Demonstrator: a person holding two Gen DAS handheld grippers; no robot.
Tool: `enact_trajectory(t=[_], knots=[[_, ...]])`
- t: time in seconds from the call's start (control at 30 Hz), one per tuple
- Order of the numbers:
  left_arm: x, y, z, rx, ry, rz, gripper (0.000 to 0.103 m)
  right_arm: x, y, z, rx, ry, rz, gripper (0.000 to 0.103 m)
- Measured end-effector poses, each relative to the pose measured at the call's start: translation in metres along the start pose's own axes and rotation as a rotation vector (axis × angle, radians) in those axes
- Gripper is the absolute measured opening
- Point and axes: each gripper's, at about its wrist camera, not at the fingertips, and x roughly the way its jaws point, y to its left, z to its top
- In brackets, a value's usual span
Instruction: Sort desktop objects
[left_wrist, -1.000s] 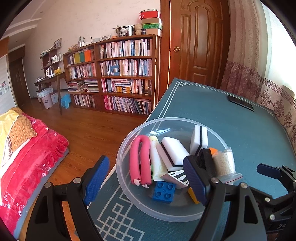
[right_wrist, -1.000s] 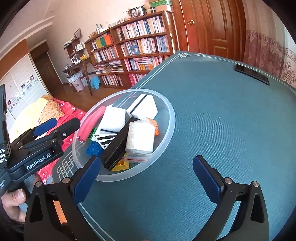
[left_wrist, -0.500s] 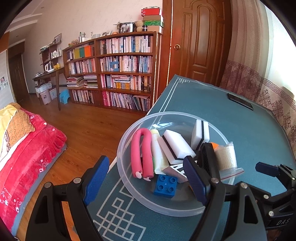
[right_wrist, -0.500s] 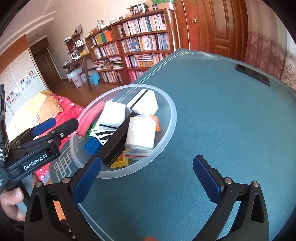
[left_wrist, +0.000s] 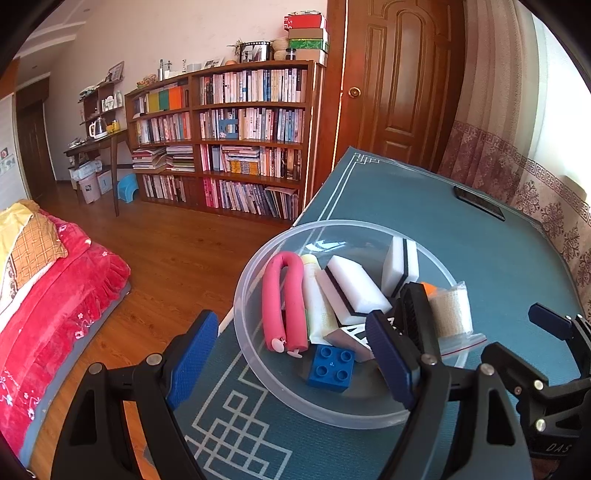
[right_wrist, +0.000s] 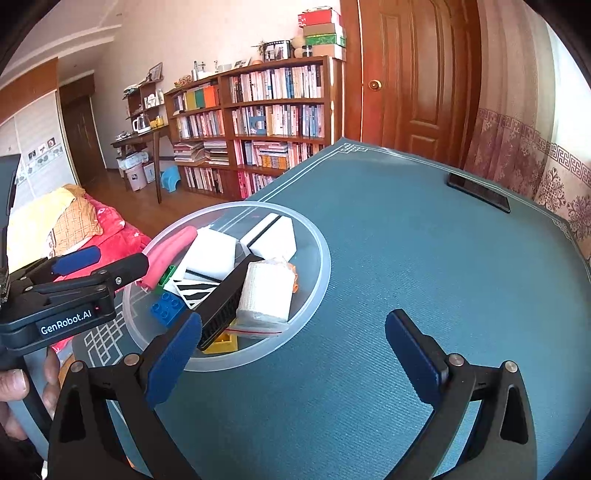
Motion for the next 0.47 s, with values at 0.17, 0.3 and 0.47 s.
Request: enact_trajectory(t=[0.17, 0.3, 0.47], knots=[[0.0, -0.002, 0.0, 0.008, -0.001, 0.002, 0.085, 0.0, 0.013, -0.007, -0.063, 0.014, 0.016, 0.101], [0.001, -0.002, -0.001, 0.004, 0.002, 0.004, 0.085, 0.0, 0.018, -0.009, -0.087, 0.025, 0.03, 0.101], [0.0, -0.003, -0.001, 0.009, 0.002, 0.004, 0.085, 0.008, 0.017, -0.01, -0.079, 0.088, 0.065, 0.101]])
